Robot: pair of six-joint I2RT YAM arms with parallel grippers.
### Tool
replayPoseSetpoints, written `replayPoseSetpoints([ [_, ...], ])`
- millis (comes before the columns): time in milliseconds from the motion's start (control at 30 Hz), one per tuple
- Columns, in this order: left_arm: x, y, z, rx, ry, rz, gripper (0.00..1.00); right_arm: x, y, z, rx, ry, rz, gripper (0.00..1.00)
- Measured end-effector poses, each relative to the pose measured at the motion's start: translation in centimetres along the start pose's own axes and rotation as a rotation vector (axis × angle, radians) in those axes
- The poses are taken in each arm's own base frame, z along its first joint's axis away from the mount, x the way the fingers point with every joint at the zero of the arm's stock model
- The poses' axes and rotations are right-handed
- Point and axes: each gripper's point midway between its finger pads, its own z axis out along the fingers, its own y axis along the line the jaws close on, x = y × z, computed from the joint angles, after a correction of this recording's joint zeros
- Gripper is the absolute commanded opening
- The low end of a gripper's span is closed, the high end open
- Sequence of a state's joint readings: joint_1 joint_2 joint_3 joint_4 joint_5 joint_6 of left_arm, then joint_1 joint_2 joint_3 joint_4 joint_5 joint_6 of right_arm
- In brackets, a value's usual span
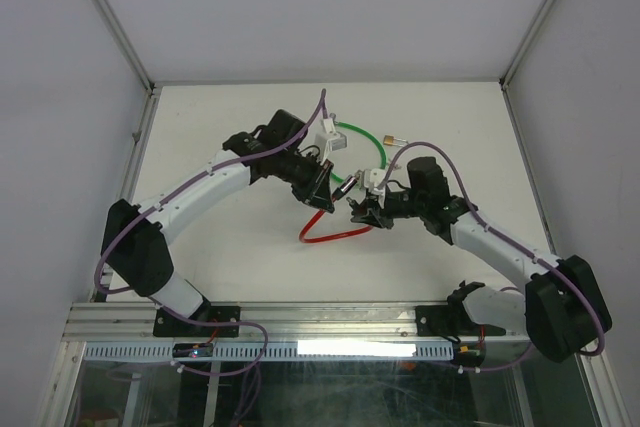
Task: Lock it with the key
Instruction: Lock the lock.
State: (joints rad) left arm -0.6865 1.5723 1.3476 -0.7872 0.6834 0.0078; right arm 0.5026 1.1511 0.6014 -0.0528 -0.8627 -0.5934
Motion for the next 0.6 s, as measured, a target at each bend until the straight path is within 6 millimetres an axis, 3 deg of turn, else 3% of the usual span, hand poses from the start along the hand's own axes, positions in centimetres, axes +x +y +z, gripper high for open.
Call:
replayPoseSetpoints([
  [600,0.25,-0.68,-0.97,-0.009,-0.041,0.036,0.00,0.36,-0.90,0.72,0.034,0.039,0.077,0.00],
])
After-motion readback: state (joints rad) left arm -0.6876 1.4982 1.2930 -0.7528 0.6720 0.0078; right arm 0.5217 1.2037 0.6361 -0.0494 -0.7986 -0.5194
